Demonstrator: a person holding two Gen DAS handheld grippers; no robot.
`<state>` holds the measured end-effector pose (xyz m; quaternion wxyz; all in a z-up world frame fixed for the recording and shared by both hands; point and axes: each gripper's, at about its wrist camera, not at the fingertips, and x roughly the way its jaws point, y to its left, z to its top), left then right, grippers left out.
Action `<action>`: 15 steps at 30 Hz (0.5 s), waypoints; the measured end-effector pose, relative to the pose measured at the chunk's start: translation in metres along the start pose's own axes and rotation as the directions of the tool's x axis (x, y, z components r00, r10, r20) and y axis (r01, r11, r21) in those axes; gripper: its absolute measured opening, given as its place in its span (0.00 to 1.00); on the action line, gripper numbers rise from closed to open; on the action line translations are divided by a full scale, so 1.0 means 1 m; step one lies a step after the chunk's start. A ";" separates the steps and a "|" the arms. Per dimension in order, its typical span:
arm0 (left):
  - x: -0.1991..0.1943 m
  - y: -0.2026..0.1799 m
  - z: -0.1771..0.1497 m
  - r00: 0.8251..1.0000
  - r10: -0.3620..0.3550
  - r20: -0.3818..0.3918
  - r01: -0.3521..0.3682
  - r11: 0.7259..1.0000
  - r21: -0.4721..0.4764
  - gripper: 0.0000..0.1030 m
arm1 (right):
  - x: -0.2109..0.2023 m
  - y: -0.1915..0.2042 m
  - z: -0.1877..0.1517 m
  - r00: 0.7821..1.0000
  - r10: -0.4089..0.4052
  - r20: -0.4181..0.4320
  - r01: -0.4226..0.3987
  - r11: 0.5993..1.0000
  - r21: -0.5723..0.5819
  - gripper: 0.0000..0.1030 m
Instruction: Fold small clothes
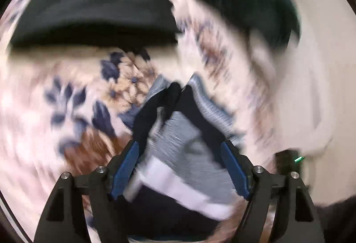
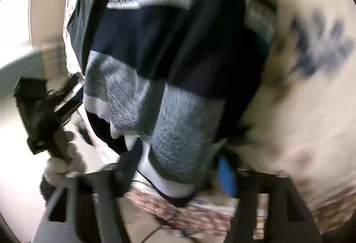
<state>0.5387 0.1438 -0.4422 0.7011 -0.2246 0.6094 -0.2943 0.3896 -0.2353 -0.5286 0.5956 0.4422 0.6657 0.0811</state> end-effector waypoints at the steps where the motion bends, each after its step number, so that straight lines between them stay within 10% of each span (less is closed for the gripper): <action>1: -0.013 0.011 -0.017 0.997 -0.025 0.070 0.031 0.995 -0.091 0.78 | -0.018 0.003 0.005 0.999 -0.036 0.032 0.038 0.998 -0.054 0.83; 7: -0.017 0.040 -0.134 0.960 -0.010 0.280 0.143 0.877 -0.459 0.78 | -0.102 0.024 0.076 0.958 -0.186 0.218 0.254 0.903 -0.347 0.90; 11: 0.019 0.049 -0.174 0.962 0.020 0.272 0.137 0.827 -0.546 0.78 | -0.063 0.060 0.139 0.985 -0.141 0.104 0.173 0.875 -0.453 0.94; 15: 0.043 0.055 -0.181 0.960 0.026 0.277 0.133 0.833 -0.537 0.78 | 0.000 0.078 0.186 0.984 -0.158 -0.085 0.085 0.831 -0.550 0.94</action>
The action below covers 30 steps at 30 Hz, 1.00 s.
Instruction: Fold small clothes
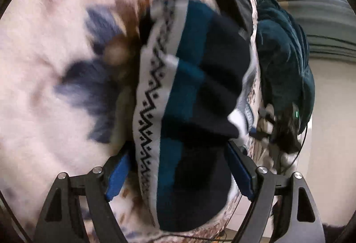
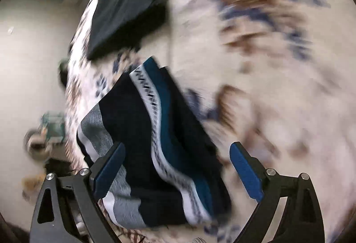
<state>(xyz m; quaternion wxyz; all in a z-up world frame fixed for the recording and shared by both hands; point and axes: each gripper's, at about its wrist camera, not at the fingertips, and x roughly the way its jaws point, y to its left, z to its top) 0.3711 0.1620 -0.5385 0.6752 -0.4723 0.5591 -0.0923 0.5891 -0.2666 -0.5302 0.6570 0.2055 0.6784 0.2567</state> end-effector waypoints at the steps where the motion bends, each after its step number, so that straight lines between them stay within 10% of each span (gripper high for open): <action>1: 0.004 0.000 0.001 1.000 0.007 0.005 -0.007 1.000 0.010 0.78 | 0.014 0.001 0.009 0.999 0.020 -0.051 -0.021 1.000 -0.023 0.94; 6: 0.008 -0.003 0.008 0.993 -0.069 0.098 0.070 0.998 -0.001 0.75 | 0.073 0.004 0.026 0.970 0.012 -0.243 -0.042 0.992 -0.118 0.95; 8: 0.006 -0.011 0.012 0.989 -0.094 0.111 0.091 0.995 0.032 0.51 | 0.075 0.009 0.025 0.967 0.033 -0.254 -0.069 0.988 -0.136 0.90; 11: 0.007 -0.033 0.028 0.995 -0.062 0.079 0.052 0.991 0.120 0.39 | 0.076 0.010 0.020 0.964 0.079 -0.255 -0.109 0.988 -0.106 0.26; 17: 0.006 -0.084 0.104 0.997 0.065 -0.045 -0.044 0.928 0.369 0.39 | 0.034 -0.004 -0.040 0.987 0.157 -0.047 -0.147 0.976 0.163 0.21; 22: 0.028 -0.102 0.122 0.957 0.269 -0.107 -0.187 0.856 0.483 0.44 | 0.017 -0.008 -0.101 0.985 0.172 0.022 -0.171 0.941 0.290 0.33; 26: 0.001 -0.104 0.092 0.937 0.344 0.053 -0.328 0.821 0.468 0.50 | 0.000 -0.018 -0.109 0.999 0.009 0.038 -0.021 0.953 0.302 0.45; 30: -0.037 -0.088 0.050 0.870 0.440 0.223 -0.493 0.795 0.354 0.72 | -0.034 -0.024 -0.108 0.987 -0.044 0.152 -0.008 0.945 0.326 0.53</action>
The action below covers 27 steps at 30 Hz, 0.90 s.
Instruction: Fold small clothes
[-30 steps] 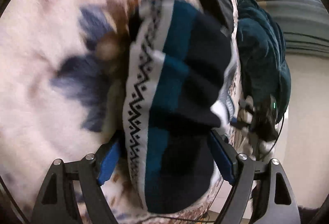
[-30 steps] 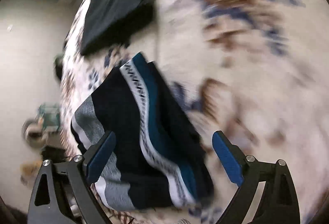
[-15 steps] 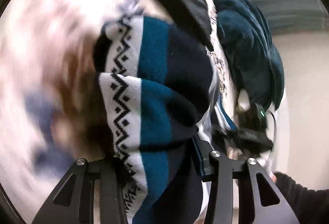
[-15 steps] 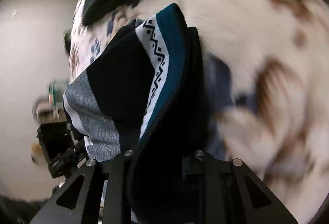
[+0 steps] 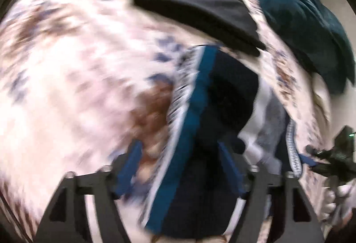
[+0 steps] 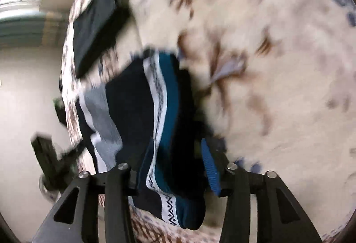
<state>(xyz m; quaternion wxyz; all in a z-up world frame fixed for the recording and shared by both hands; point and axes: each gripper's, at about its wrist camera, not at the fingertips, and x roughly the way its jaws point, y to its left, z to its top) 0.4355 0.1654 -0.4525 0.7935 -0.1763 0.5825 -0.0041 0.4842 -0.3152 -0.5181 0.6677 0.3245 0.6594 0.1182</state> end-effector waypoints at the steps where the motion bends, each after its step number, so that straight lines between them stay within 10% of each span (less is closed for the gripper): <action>1: -0.006 0.009 -0.014 0.999 0.036 0.011 -0.035 0.999 -0.033 0.72 | -0.004 0.001 0.004 1.000 0.014 0.021 -0.014 1.000 -0.004 0.53; 7: -0.002 0.038 -0.075 0.975 0.217 -0.053 -0.222 0.966 -0.132 0.72 | 0.024 0.009 0.048 0.998 -0.007 0.059 0.008 1.000 -0.014 0.52; 9: 0.005 0.046 -0.089 0.974 0.212 -0.083 -0.223 0.962 -0.160 0.72 | 0.028 0.025 0.052 0.986 -0.065 0.155 0.080 0.992 -0.098 0.04; 17: 0.035 0.063 -0.108 0.970 0.214 -0.111 -0.231 0.957 -0.173 0.86 | -0.006 0.082 0.040 0.890 -0.170 0.423 0.276 0.940 -0.202 0.03; 21: 0.051 0.062 -0.113 0.970 0.213 -0.116 -0.230 0.960 -0.161 1.00 | -0.006 0.077 0.059 0.894 -0.170 0.415 0.262 0.949 -0.175 0.03; 25: 0.057 0.053 -0.121 0.951 0.296 -0.092 -0.307 0.939 -0.155 1.00 | 0.020 0.057 0.078 0.957 -0.199 0.212 0.233 0.961 -0.149 0.06; 27: 0.059 0.052 -0.124 0.947 0.306 -0.095 -0.318 0.934 -0.162 1.00 | 0.020 0.045 0.074 0.970 -0.185 0.158 0.204 0.972 -0.113 0.23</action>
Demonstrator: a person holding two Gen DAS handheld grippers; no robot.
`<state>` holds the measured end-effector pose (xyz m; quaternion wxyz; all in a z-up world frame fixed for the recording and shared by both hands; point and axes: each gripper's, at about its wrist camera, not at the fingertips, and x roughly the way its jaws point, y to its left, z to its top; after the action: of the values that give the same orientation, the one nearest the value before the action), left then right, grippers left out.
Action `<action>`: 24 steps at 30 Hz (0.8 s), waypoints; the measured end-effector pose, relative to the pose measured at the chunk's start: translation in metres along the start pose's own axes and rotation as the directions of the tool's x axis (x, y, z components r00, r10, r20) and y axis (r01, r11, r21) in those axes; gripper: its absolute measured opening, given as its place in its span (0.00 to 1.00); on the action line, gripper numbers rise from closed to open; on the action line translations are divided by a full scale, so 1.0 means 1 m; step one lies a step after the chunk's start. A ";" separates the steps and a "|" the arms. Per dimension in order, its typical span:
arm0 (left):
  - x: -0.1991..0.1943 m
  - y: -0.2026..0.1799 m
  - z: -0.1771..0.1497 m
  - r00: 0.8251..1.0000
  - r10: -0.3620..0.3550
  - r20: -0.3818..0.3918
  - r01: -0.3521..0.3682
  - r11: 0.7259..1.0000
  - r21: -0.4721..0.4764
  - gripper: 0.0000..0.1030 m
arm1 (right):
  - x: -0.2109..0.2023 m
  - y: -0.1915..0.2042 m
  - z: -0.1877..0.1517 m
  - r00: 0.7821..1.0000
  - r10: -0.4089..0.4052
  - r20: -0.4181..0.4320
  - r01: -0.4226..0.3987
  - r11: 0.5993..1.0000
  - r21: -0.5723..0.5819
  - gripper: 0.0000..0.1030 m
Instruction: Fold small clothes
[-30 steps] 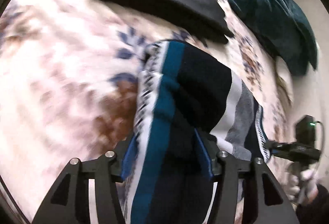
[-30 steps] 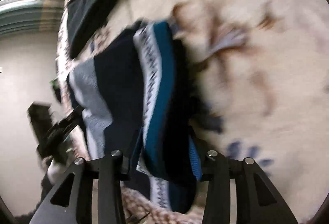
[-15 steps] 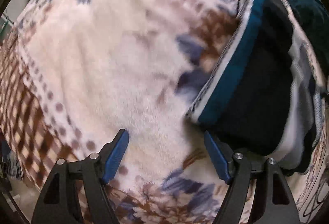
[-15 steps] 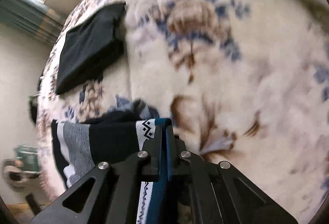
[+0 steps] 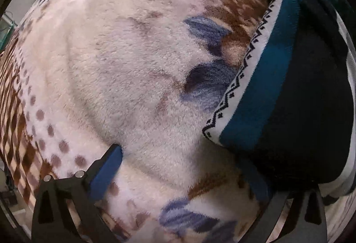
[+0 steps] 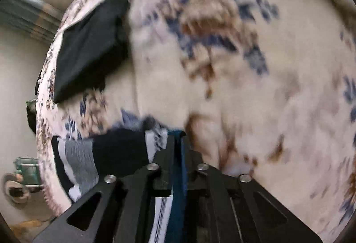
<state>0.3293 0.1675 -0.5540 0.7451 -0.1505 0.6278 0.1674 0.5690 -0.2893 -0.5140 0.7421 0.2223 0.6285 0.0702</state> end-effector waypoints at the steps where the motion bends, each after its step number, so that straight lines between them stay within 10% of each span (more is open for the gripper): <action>1: 0.000 -0.001 -0.001 1.000 -0.001 -0.003 0.001 1.000 -0.002 1.00 | -0.006 -0.006 -0.006 1.000 0.029 -0.003 -0.029 0.999 0.025 0.32; 8: -0.031 0.009 0.007 0.999 -0.029 -0.015 0.029 0.998 -0.049 1.00 | -0.024 -0.030 -0.095 0.973 0.138 -0.185 -0.113 0.984 0.139 0.45; 10: -0.049 0.013 0.009 1.000 -0.012 -0.002 0.012 0.998 -0.061 1.00 | -0.014 -0.032 -0.119 0.963 0.132 -0.235 -0.099 0.984 0.148 0.30; 11: -0.057 0.016 0.010 1.000 -0.008 0.009 0.009 0.998 -0.063 1.00 | -0.014 -0.033 -0.131 0.968 0.106 -0.226 -0.072 0.986 0.152 0.05; 12: -0.069 0.018 0.013 1.000 -0.008 0.025 0.010 0.998 -0.061 1.00 | -0.015 -0.035 -0.140 0.969 0.112 -0.218 -0.075 0.982 0.172 0.05; 17: -0.112 0.008 0.037 0.991 -0.055 0.124 0.056 0.998 -0.009 1.00 | -0.051 -0.031 -0.157 0.986 0.107 -0.131 -0.083 0.981 0.177 0.04; 20: -0.097 -0.026 0.062 0.991 -0.052 0.127 0.045 0.997 0.055 1.00 | -0.031 -0.034 -0.158 0.964 0.093 -0.248 -0.055 0.986 0.155 0.05; 24: -0.099 -0.045 0.101 0.983 -0.084 0.160 0.073 0.994 0.076 1.00 | -0.034 -0.042 -0.134 0.968 0.120 -0.221 -0.071 0.973 0.219 0.29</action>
<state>0.4227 0.1646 -0.4386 0.8048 -0.1349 0.5637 0.1276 0.4258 -0.3068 -0.5159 0.6313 0.3197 0.7036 0.0652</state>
